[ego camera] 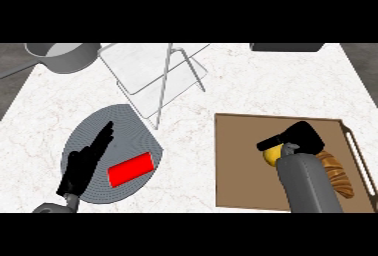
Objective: Pick the lemon from the tray and place it in the tiered shelf
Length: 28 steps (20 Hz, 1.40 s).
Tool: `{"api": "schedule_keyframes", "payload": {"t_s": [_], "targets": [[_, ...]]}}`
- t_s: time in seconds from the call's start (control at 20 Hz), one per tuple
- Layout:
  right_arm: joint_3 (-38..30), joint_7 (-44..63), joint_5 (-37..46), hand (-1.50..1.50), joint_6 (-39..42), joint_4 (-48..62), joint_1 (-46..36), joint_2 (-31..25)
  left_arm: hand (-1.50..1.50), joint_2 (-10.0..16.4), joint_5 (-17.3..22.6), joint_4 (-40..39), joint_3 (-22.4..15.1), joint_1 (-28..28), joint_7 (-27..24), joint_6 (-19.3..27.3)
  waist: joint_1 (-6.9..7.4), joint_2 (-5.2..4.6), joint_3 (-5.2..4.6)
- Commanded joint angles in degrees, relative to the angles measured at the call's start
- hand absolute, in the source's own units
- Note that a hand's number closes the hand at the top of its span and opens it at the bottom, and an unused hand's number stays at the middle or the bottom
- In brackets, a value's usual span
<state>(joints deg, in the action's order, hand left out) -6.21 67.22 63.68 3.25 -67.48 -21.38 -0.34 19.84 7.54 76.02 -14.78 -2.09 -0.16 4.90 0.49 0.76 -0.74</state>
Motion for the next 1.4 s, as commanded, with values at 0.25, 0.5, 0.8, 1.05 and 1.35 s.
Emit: {"api": "schedule_keyframes", "payload": {"t_s": [0.25, 0.5, 0.8, 1.05, 1.35], "targets": [[1.56, 14.78, 8.06, 1.50, -1.14, -0.56, -3.15, 0.34, 0.00, 0.09, -0.41, -0.71, 1.52, -0.90, -0.06, -1.17, -0.17, -0.81, 0.69], [17.47, -29.34, 1.52, 1.50, 9.92, -1.60, -6.23, -0.29, 0.00, -1.96, -1.65, 0.20, -1.20, -2.28, 1.54, -0.95, 2.71, -1.03, 0.87], [21.17, -53.49, -5.71, 1.50, 14.65, -10.00, -9.96, -8.24, 0.00, -2.21, -1.61, -0.82, -0.25, -0.90, 1.33, 0.04, -0.20, -0.52, 0.79], [14.26, -57.32, -11.03, 1.50, 17.72, -19.93, -13.71, -13.78, 0.00, 0.47, 0.02, 0.87, 2.71, 0.21, 0.97, -2.06, -0.71, -0.49, 0.74], [2.43, -53.85, -21.41, 1.50, 18.46, -17.96, -25.20, -9.93, 0.00, -2.44, -1.81, -0.66, 0.74, 0.81, 0.03, -1.43, 0.11, -0.78, 0.72]]}}
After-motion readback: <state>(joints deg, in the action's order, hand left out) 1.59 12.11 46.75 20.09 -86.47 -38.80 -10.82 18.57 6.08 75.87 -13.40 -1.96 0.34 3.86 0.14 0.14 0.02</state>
